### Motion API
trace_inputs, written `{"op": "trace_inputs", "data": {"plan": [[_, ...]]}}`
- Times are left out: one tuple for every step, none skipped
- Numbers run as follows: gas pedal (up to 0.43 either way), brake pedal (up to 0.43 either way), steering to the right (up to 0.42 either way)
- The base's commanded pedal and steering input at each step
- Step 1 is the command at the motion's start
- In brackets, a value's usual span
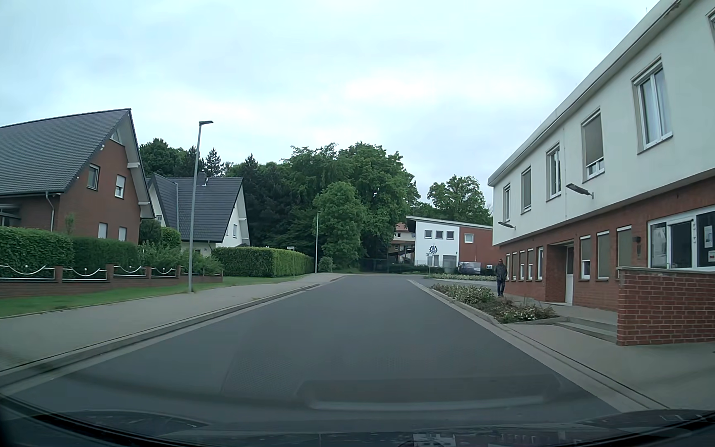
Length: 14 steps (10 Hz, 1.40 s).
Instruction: Follow the waypoints while adhering to traffic rules and regulations
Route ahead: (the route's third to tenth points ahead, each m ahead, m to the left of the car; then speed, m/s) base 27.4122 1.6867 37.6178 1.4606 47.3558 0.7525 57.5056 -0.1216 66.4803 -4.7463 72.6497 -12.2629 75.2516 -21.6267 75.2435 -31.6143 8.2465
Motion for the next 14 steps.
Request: {"op": "trace_inputs", "data": {"plan": [[0.299, 0.0, 0.01], [0.299, 0.0, 0.007], [0.287, 0.0, 0.005], [0.28, 0.0, 0.003], [0.28, 0.0, 0.003], [0.268, 0.0, 0.001], [0.26, 0.0, 0.001], [0.248, 0.0, 0.001], [0.248, 0.0, 0.0], [0.24, 0.0, 0.0], [0.22, 0.0, 0.0], [0.22, 0.0, 0.0], [0.22, 0.0, 0.0], [0.22, 0.0, 0.001]]}}
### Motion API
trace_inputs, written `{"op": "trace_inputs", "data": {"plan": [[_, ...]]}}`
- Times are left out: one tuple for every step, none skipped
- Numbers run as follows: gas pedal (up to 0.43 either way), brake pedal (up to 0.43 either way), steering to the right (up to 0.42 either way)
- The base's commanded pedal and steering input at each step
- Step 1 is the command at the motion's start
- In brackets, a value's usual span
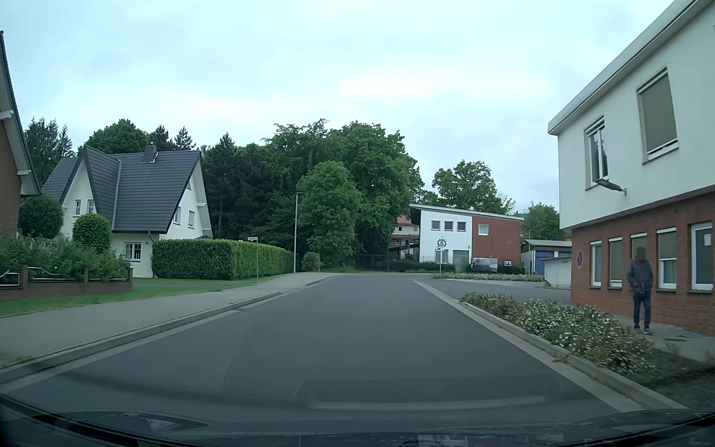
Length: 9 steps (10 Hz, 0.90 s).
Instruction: Follow the waypoints while adhering to traffic rules and regulations
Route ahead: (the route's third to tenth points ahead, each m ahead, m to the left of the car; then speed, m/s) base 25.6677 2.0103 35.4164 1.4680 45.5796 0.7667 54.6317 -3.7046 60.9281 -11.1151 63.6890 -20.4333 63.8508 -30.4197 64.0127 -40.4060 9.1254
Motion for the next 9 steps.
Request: {"op": "trace_inputs", "data": {"plan": [[0.209, 0.0, 0.002], [0.209, 0.0, 0.002], [0.197, 0.0, 0.002], [0.169, 0.0, 0.002], [0.15, 0.0, 0.002], [0.15, 0.0, 0.002], [0.15, 0.0, 0.002], [0.15, 0.0, 0.003], [0.15, 0.0, 0.003]]}}
